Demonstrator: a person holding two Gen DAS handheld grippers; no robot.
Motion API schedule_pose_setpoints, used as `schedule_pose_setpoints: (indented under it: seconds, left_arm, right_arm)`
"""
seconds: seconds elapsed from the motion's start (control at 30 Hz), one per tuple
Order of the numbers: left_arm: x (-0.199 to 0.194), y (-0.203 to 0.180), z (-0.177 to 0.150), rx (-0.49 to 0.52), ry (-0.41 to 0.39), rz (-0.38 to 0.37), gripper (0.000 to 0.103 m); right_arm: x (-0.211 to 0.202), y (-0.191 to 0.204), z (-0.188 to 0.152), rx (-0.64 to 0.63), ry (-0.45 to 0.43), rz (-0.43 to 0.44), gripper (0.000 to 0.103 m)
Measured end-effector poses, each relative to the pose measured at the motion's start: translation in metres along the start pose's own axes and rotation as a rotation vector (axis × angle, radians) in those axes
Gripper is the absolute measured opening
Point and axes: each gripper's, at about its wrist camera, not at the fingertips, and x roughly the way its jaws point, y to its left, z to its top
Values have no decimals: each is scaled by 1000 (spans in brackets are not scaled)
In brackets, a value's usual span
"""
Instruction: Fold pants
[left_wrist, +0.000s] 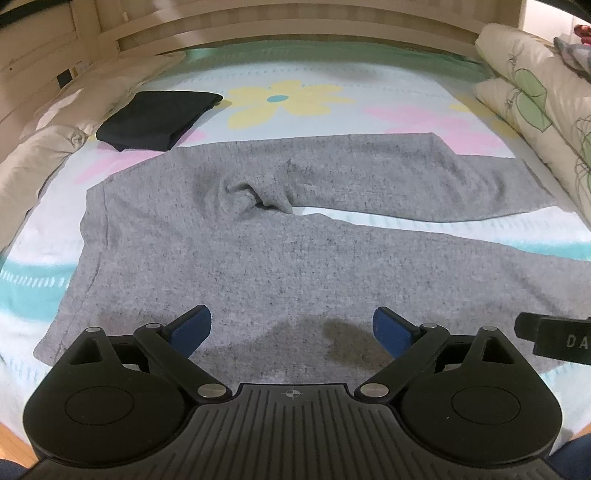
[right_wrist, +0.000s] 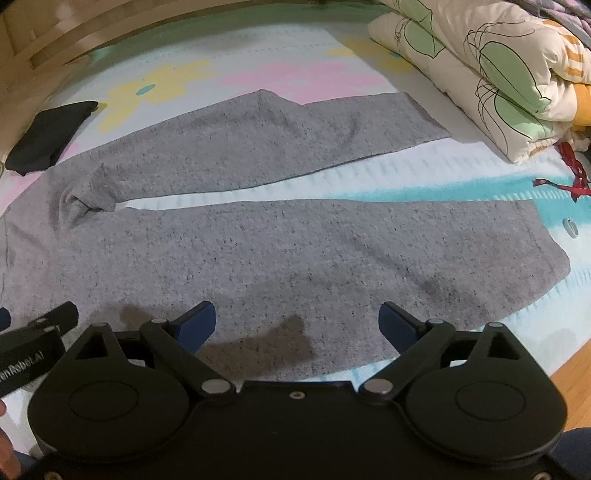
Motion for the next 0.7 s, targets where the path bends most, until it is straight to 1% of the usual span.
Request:
schedule_pose_setpoints:
  seconds: [0.1, 0.17, 0.27, 0.47, 0.7]
  left_arm:
    - [0, -2, -1, 9, -1, 3, 96]
    - [1, -3, -1, 11, 0, 4, 96]
    - [2, -2, -1, 9, 3, 9, 96]
    - [4, 1, 0, -13, 15, 11, 96]
    - [5, -3, 0, -3, 19, 9, 96]
  right_arm:
    - [4, -2, 0, 10, 12, -18, 96]
    - [5, -3, 1, 19, 21, -11, 96]
    - [3, -2, 3, 19, 13, 1, 96]
    - [5, 0, 3, 13, 22, -1, 96]
    - [6, -3, 3, 21, 28, -10, 96]
